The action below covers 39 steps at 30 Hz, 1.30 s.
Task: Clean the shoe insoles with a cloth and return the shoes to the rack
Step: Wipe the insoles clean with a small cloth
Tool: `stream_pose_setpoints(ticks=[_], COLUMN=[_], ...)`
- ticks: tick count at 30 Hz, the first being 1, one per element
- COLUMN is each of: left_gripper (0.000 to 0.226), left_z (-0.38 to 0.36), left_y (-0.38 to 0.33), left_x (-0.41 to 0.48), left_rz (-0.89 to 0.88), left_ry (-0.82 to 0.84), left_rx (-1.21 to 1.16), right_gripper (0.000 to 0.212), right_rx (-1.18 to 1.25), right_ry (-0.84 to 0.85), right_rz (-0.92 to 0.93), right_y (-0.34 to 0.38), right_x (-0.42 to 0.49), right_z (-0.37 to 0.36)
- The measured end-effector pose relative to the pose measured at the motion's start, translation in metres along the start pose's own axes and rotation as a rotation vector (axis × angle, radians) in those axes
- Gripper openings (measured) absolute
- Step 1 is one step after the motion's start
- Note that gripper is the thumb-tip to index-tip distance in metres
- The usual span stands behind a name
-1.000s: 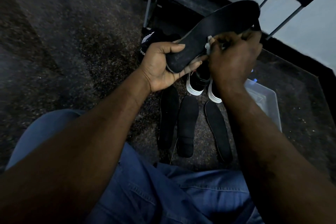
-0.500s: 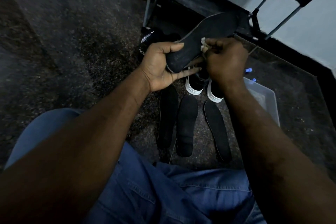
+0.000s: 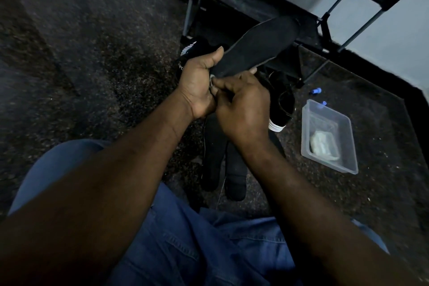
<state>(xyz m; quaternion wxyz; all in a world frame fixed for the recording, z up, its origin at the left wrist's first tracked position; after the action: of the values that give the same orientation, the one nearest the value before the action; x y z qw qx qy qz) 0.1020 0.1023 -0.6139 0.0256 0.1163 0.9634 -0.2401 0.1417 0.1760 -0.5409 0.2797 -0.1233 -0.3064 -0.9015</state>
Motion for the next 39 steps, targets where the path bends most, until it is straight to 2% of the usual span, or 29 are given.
stream_pose_setpoints(ticks=[4, 7, 12, 16, 21, 24, 27, 32, 36, 39], left_gripper=[0.055, 0.041, 0.048, 0.053, 0.053, 0.05, 0.048, 0.046, 0.059, 0.061], left_z=[0.002, -0.002, -0.004, -0.002, 0.005, 0.004, 0.001, -0.001, 0.009, 0.01], left_y=[0.005, 0.004, -0.001, -0.001, -0.006, -0.005, -0.002, -0.006, -0.002, -0.005], left_x=[-0.001, 0.0, -0.003, -0.003, 0.001, -0.001, 0.0, -0.001, 0.001, 0.002], left_rz=[0.006, -0.013, -0.048, -0.048, -0.086, -0.087, -0.079, -0.095, -0.034, -0.043], left_ry=[-0.058, -0.065, -0.067, -0.075, -0.067, -0.081, -0.104, -0.117, -0.115, -0.078], left_rx=[0.005, -0.003, -0.011, 0.006, 0.01, 0.013, 0.002, -0.011, 0.034, 0.05], right_gripper=[0.027, 0.037, 0.029, 0.019, 0.025, 0.023, 0.021, 0.018, 0.022, 0.025], right_rx=[-0.25, -0.302, -0.238, -0.135, -0.056, -0.244, -0.39, -0.214, -0.044, -0.005], right_ry=[-0.043, -0.114, -0.149, -0.076, -0.023, -0.021, -0.087, -0.128, -0.044, -0.033], right_rz=[0.032, 0.018, -0.135, -0.079, 0.031, 0.081, 0.0, -0.146, -0.079, -0.052], right_y=[-0.006, -0.017, -0.037, -0.026, -0.001, -0.006, -0.025, -0.045, -0.018, -0.004], right_x=[0.008, 0.027, 0.051, 0.03, 0.003, 0.007, 0.026, 0.049, 0.023, 0.005], right_z=[0.014, 0.031, 0.039, 0.012, -0.006, 0.006, 0.026, 0.034, -0.005, -0.014])
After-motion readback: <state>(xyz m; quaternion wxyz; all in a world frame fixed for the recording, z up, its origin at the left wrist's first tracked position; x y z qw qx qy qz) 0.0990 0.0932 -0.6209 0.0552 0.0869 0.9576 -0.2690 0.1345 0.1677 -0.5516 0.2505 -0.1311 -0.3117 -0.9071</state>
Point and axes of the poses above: each hand's wrist, its own x-axis towards the middle knuckle, its own z-axis out of the back of the hand, y = z × x, the point moved 8 cm from there along x, towards the middle knuckle, and after that the axes turned 7 degrees about y, right-handed, at the moved point
